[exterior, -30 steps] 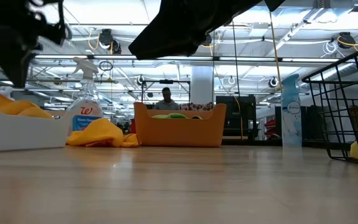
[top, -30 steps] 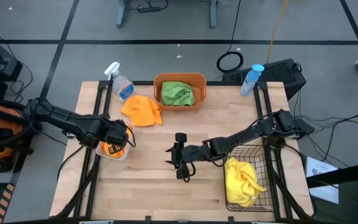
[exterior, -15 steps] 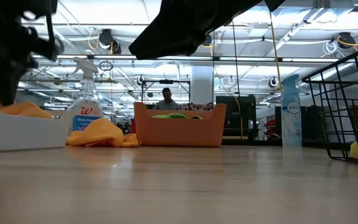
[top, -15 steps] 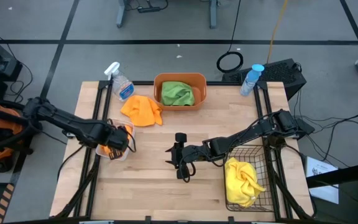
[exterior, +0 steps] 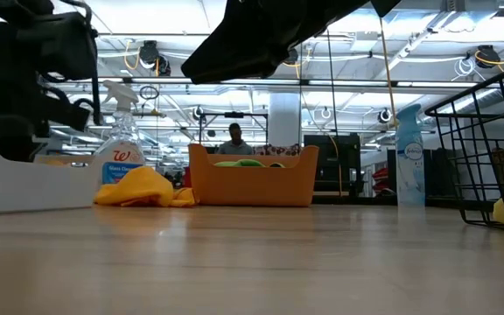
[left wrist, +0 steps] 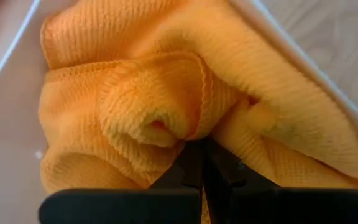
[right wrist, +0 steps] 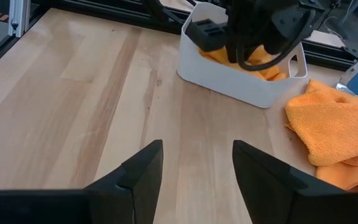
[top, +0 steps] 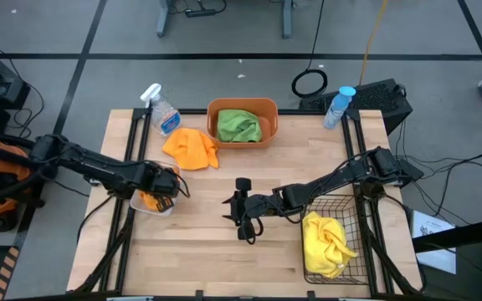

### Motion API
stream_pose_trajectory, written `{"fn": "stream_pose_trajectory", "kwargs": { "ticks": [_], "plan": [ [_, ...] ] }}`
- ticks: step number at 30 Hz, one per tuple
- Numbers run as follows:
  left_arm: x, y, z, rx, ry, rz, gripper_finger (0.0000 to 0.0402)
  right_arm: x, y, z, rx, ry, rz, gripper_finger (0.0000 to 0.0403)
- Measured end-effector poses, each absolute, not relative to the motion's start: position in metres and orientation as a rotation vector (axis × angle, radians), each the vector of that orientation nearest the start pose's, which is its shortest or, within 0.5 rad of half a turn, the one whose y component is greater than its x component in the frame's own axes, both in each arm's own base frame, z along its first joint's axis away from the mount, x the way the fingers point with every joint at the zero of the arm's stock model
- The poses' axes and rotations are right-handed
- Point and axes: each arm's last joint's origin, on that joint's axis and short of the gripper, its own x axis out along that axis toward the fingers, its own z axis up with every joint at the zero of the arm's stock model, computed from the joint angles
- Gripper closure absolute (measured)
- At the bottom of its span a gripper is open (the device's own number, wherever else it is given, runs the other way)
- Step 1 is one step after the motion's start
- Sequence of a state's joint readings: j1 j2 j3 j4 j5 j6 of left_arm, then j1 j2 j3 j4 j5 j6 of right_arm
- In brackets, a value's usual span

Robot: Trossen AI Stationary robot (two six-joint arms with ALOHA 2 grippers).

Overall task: Sort microfiber towel by color & place in baskets
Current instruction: Put the bottom orange microfiber cloth into the white bin

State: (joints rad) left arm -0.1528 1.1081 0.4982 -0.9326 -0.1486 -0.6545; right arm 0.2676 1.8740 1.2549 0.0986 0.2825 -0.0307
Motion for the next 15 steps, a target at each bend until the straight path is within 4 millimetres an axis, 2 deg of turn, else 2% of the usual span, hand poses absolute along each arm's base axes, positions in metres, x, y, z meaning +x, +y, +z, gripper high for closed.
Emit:
{"fn": "stream_pose_trajectory", "kwargs": {
  "ticks": [4, 7, 15],
  "plan": [
    [0.141, -0.013, 0.148, -0.315, 1.466, 0.502, 0.0397, 0.403, 0.102, 0.215, -0.171, 0.501, -0.006, 0.0216],
    [0.145, -0.013, 0.155, -0.348, 1.467, 0.49, 0.0397, 0.403, 0.102, 0.214, -0.173, 0.507, -0.006, 0.0216],
    [0.159, -0.015, 0.205, -0.348, 1.453, 0.488, 0.039, 0.403, 0.102, 0.214, -0.18, 0.507, -0.004, 0.0216]
  ]
}}
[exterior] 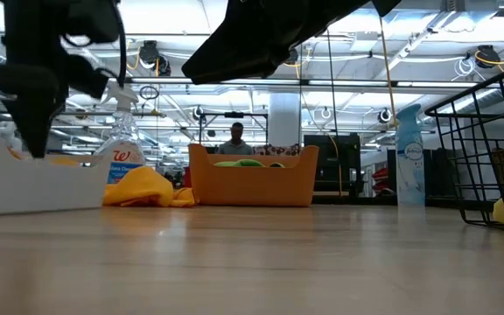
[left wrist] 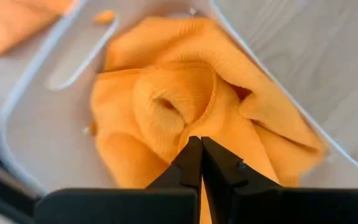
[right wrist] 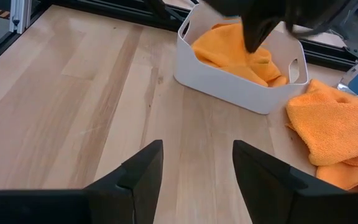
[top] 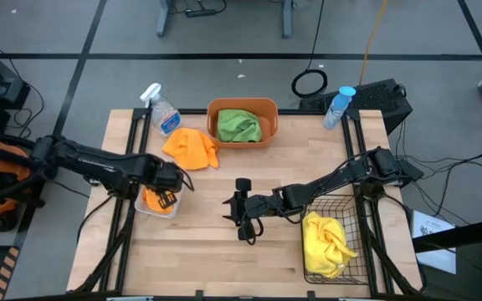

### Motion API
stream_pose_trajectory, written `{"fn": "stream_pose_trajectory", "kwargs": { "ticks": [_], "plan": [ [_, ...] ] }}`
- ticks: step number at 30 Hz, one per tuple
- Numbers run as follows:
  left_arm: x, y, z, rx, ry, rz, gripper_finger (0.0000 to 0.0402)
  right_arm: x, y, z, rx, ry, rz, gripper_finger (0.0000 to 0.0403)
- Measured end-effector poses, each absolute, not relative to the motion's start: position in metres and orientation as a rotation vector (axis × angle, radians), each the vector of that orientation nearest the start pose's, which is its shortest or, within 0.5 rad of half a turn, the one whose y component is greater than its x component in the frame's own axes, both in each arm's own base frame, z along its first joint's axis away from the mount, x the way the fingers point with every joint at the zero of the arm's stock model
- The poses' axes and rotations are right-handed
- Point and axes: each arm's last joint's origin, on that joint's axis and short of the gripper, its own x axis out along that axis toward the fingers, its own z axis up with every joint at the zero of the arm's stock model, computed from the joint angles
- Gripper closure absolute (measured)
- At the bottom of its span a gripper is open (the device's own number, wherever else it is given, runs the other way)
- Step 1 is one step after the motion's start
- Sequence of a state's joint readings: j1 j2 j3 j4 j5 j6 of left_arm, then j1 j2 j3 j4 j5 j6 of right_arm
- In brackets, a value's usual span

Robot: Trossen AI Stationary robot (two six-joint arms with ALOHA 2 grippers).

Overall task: Sort microfiber towel by color & place in baskets
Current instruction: Put the bottom orange microfiber cloth into the white bin, then put the orange microfiber cloth into the white bin

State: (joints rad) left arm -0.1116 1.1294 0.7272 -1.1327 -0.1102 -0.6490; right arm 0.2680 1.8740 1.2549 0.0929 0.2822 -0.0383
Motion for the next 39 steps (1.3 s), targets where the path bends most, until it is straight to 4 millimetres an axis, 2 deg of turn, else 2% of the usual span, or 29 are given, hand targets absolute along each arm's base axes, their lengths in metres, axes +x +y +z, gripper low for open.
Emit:
{"fn": "stream_pose_trajectory", "kwargs": {
  "ticks": [3, 9, 14, 17, 20, 26, 34, 39],
  "plan": [
    [0.161, -0.014, 0.225, -0.334, 1.449, 0.502, 0.0389, 0.403, 0.102, 0.214, -0.181, 0.507, -0.004, 0.0216],
    [0.173, -0.01, 0.26, -0.257, 1.273, 0.586, 0.0388, 0.403, 0.102, 0.214, -0.185, 0.507, -0.003, 0.0216],
    [0.187, 0.012, 0.269, -0.284, 1.102, 0.691, 0.0359, 0.403, 0.102, 0.214, -0.188, 0.507, -0.002, 0.0216],
    [0.195, 0.033, 0.267, -0.308, 1.052, 0.741, 0.0327, 0.402, 0.103, 0.213, -0.192, 0.519, 0.001, 0.0216],
    [0.198, 0.053, 0.26, -0.284, 1.094, 0.784, 0.0304, 0.399, 0.105, 0.209, -0.203, 0.567, 0.007, 0.0216],
    [0.204, 0.083, 0.246, -0.34, 1.103, 0.876, 0.0296, 0.392, 0.111, 0.202, -0.22, 0.652, 0.022, 0.0216],
    [0.21, 0.092, 0.213, -0.371, 1.087, 0.895, 0.0295, 0.39, 0.111, 0.2, -0.221, 0.678, 0.016, 0.0216],
    [0.204, 0.089, 0.199, -0.402, 1.095, 0.934, 0.0266, 0.388, 0.11, 0.197, -0.217, 0.712, 0.011, 0.0216]
  ]
}}
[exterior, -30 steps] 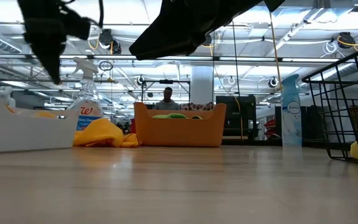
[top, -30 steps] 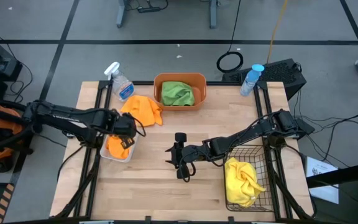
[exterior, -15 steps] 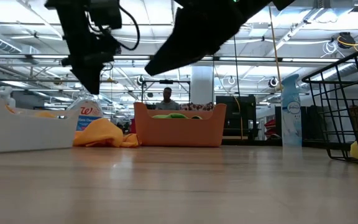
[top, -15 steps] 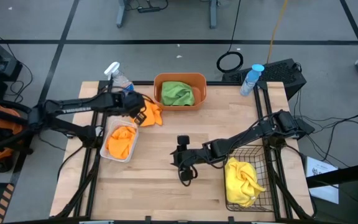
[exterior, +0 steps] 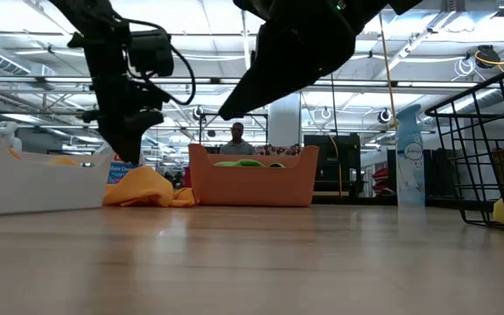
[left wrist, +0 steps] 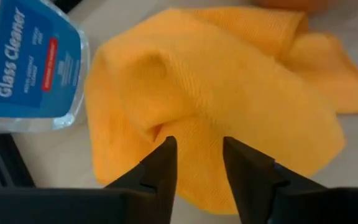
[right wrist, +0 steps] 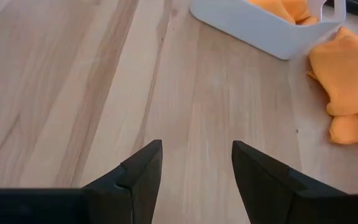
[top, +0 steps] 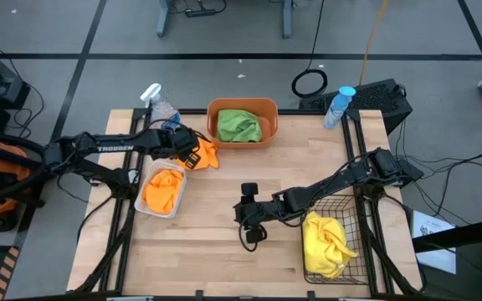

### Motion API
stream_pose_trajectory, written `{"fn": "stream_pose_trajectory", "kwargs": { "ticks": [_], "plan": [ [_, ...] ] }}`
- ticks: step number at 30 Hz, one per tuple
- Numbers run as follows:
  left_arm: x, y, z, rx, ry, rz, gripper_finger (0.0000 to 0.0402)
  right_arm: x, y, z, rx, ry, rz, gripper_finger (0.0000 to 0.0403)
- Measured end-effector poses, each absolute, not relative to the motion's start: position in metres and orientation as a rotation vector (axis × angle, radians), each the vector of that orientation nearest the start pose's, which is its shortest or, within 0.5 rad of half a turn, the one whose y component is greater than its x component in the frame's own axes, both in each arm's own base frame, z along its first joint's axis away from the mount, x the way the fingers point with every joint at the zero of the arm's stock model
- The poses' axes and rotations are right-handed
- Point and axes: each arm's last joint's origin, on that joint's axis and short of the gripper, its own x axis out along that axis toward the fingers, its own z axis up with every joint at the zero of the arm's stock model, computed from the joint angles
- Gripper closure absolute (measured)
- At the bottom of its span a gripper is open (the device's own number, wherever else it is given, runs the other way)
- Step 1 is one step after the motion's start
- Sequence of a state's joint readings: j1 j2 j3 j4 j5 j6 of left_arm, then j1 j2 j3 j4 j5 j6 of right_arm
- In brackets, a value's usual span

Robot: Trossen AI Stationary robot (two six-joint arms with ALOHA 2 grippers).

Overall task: Sort microfiber towel by color & place in baskets
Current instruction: Put the orange microfiber cloth into the white bin

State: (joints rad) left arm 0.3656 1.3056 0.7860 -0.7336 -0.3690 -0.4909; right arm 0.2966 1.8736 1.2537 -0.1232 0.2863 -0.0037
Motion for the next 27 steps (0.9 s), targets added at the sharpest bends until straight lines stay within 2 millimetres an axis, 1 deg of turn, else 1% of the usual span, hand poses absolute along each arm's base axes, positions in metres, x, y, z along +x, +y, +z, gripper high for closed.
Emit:
{"fn": "stream_pose_trajectory", "kwargs": {
  "ticks": [5, 8, 14, 18, 22, 25, 27],
  "plan": [
    [0.204, 0.089, 0.186, -0.407, 1.049, 0.929, 0.022, 0.388, 0.11, 0.197, -0.215, 0.714, 0.01, 0.0216],
    [0.205, 0.089, 0.181, -0.425, 1.024, 0.901, 0.0205, 0.388, 0.11, 0.197, -0.207, 0.714, 0.008, 0.0216],
    [0.201, 0.087, 0.176, -0.44, 1.042, 0.883, 0.0202, 0.388, 0.11, 0.197, -0.196, 0.712, 0.004, 0.0216],
    [0.201, 0.083, 0.183, -0.473, 1.011, 0.856, 0.0203, 0.388, 0.11, 0.198, -0.195, 0.708, 0.004, 0.0216],
    [0.201, 0.075, 0.191, -0.467, 0.974, 0.828, 0.0203, 0.391, 0.11, 0.2, -0.186, 0.676, 0.002, 0.0216],
    [0.203, 0.072, 0.189, -0.467, 0.962, 0.83, 0.0203, 0.393, 0.11, 0.202, -0.198, 0.648, 0.009, 0.0216],
    [0.203, 0.072, 0.183, -0.452, 0.948, 0.837, 0.0203, 0.394, 0.11, 0.204, -0.203, 0.628, 0.013, 0.0216]
  ]
}}
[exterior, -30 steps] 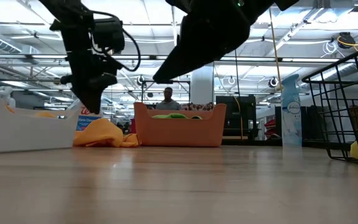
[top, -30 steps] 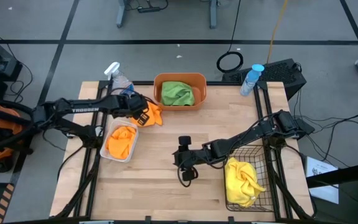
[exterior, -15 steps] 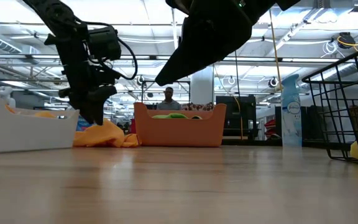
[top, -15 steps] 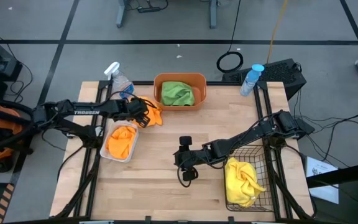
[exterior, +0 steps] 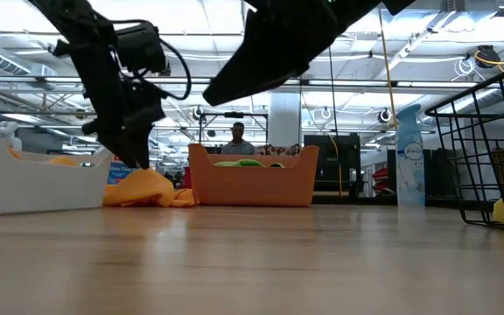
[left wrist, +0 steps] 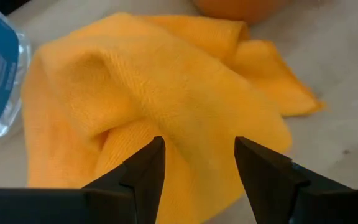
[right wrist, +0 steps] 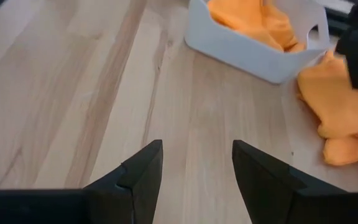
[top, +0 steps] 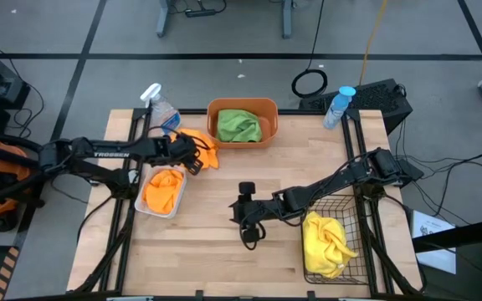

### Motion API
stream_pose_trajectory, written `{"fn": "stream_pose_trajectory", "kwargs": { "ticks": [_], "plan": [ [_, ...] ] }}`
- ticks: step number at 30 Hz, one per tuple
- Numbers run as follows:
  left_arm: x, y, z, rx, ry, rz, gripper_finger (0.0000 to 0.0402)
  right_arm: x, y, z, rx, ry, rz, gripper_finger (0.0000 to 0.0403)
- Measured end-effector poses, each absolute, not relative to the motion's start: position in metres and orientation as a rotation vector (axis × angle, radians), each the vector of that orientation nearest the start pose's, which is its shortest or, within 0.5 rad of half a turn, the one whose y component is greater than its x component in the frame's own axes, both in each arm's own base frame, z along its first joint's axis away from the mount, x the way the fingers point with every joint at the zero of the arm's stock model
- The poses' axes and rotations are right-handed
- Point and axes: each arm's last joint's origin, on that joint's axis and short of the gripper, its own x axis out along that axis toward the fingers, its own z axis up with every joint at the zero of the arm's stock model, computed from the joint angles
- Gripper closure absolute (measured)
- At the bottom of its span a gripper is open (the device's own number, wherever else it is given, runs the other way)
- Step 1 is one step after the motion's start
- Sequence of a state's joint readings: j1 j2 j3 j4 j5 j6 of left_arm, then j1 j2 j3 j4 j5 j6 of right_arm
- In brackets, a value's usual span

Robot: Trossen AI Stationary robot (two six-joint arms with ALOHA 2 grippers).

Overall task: Sort microfiber towel by color & place in baskets
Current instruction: Put the orange microfiber cloth into the white bin

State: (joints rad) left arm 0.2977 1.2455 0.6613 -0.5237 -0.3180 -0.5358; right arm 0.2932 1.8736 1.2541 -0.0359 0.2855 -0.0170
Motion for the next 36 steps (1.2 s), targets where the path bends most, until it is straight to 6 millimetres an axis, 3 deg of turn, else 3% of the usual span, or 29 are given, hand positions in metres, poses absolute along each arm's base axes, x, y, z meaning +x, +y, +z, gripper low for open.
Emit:
{"fn": "stream_pose_trajectory", "kwargs": {
  "ticks": [10, 13, 19, 22, 28, 36],
  "plan": [
    [0.202, 0.076, 0.16, -0.436, 0.982, 0.81, 0.0219, 0.395, 0.111, 0.206, -0.198, 0.608, 0.013, 0.0216],
    [0.202, 0.076, 0.159, -0.417, 0.984, 0.802, 0.0259, 0.395, 0.111, 0.206, -0.195, 0.603, 0.012, 0.0216],
    [0.202, 0.076, 0.164, -0.371, 0.978, 0.77, 0.0382, 0.395, 0.111, 0.206, -0.196, 0.605, 0.013, 0.0216],
    [0.2, 0.075, 0.169, -0.347, 0.965, 0.752, 0.039, 0.394, 0.113, 0.205, -0.198, 0.611, 0.017, 0.0216],
    [0.185, 0.068, 0.202, -0.307, 0.867, 0.708, 0.0396, 0.397, 0.114, 0.208, -0.165, 0.563, 0.011, 0.0216],
    [0.154, 0.046, 0.289, -0.197, 0.607, 0.584, 0.0396, 0.404, 0.116, 0.207, -0.138, 0.487, 0.007, 0.0216]
  ]
}}
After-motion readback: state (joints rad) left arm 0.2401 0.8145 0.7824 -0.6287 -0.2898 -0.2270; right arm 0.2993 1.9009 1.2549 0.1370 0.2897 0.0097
